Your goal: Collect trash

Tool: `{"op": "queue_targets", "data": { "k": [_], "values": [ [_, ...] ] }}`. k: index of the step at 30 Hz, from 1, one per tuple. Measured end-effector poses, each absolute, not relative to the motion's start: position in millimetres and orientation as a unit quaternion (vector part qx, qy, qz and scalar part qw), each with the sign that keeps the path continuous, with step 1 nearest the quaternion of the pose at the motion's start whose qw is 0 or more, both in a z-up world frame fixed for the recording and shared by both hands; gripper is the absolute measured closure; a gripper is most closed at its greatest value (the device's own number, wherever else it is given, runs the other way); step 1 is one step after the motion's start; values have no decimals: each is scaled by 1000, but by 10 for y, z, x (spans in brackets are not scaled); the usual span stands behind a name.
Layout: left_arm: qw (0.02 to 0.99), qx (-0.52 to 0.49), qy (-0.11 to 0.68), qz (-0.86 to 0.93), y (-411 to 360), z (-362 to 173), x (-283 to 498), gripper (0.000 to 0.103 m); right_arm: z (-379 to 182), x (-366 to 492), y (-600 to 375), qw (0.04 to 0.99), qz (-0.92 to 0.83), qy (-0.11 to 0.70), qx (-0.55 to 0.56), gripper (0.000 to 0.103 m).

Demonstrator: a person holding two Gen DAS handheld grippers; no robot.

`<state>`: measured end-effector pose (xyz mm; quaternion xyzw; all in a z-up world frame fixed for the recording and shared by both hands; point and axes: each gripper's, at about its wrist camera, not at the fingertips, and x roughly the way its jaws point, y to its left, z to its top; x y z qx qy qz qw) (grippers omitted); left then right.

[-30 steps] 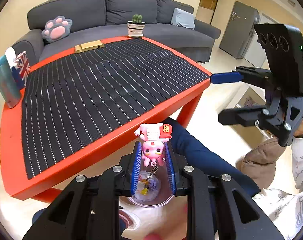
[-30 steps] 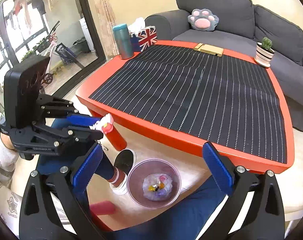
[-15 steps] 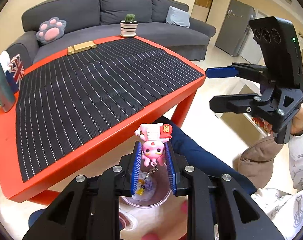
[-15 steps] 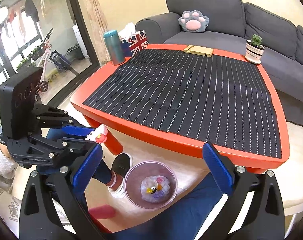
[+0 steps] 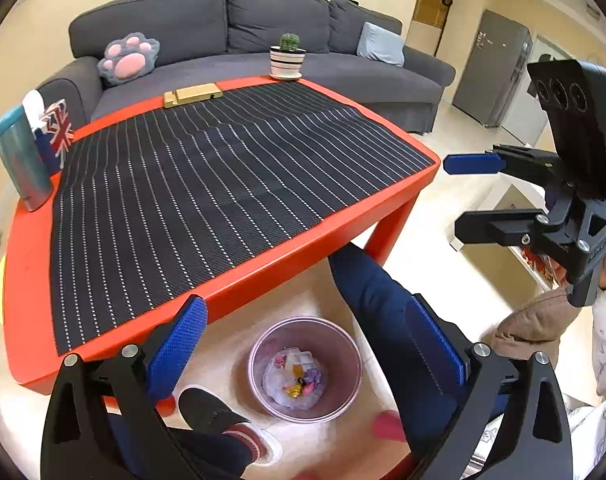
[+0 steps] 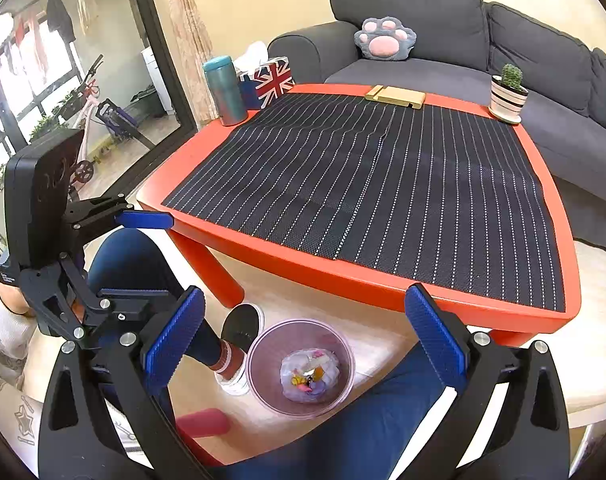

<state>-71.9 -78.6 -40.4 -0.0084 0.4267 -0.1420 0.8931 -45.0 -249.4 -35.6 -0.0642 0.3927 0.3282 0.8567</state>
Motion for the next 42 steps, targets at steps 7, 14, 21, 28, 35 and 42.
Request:
{"op": "queue_targets", "data": {
  "k": [7,14,21,28,35,42],
  "values": [
    [900,-19,420,-117,-669,-359,-693,8,-363,-417,-2447,858,326,391,-65,5],
    [911,-23,402,-88,-523,-231,-616,8,-274,-307,-2376,868,319,375,-72,5],
    [923,-20,379,-65,-390,-72,-483,8,-117,-125,-2244,878,311,355,-83,5],
    [931,-29,361,-54,-262,42,-301,7,-15,108,-2145,887,297,345,-83,5],
    [932,-36,359,-45,-181,103,-154,6,52,298,-2099,890,292,341,-75,4],
    [929,-44,364,-47,-149,98,-59,6,68,383,-2049,890,292,340,-81,4]
  ]
}}
